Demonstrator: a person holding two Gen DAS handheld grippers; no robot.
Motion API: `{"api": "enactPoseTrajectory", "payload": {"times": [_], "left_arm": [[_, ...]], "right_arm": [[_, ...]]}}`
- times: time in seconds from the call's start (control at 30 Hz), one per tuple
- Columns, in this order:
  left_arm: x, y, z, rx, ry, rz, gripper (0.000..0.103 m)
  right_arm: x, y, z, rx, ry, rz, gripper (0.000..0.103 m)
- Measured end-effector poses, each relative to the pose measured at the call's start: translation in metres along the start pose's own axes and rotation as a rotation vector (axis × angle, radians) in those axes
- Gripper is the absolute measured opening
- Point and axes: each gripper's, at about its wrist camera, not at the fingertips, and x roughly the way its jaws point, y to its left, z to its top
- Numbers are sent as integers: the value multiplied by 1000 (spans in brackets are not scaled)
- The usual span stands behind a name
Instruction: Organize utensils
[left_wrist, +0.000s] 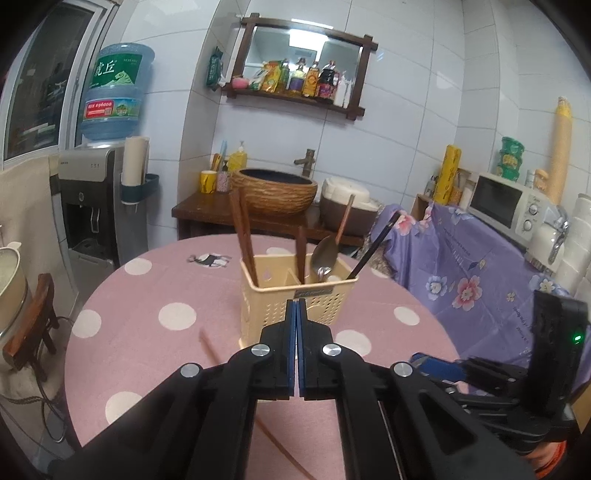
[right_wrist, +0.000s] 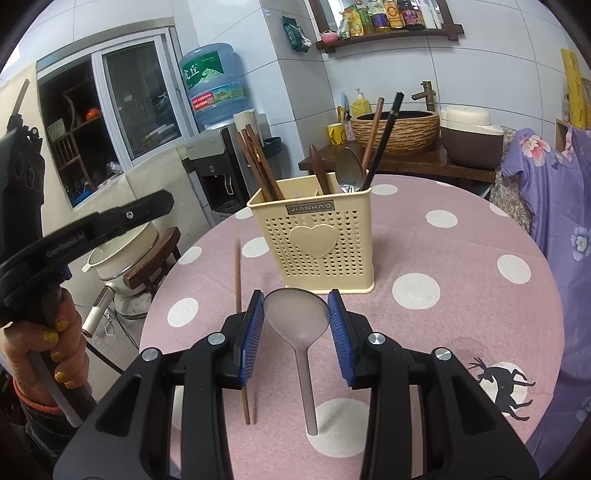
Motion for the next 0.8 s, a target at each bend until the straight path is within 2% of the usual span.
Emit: {"api": "enactPoseTrajectory", "payload": {"times": [0.13, 0.17, 0.23, 0.27, 0.47, 0.57, 0.73, 0.8], "left_arm": [[20, 24, -9, -46, 58, 69, 4], [25, 31, -11, -49, 78, 90, 10], [37, 48, -20, -63, 115, 159, 44], [41, 57, -25, -81, 133, 189, 50], [87, 89, -58, -95, 308, 297, 50], [108, 99, -72, -96, 372, 341, 50], [125, 112, -86, -110, 436, 357, 50], [127, 107, -87, -76, 422, 364, 45]], "right_arm": [[-2, -2, -3, 4, 0, -13, 36], [-2, -2, -3, 1, -1, -19, 36], [-4, -2, -2, -2, -4, -30, 36], [-4, -3, -3, 0, -6, -36, 36], [-1, -1, -8, 7, 5, -36, 36], [-1, 1, -11, 4, 9, -33, 36], [-1, 0, -14, 10, 14, -29, 36], [0, -1, -14, 12, 17, -28, 36]]}}
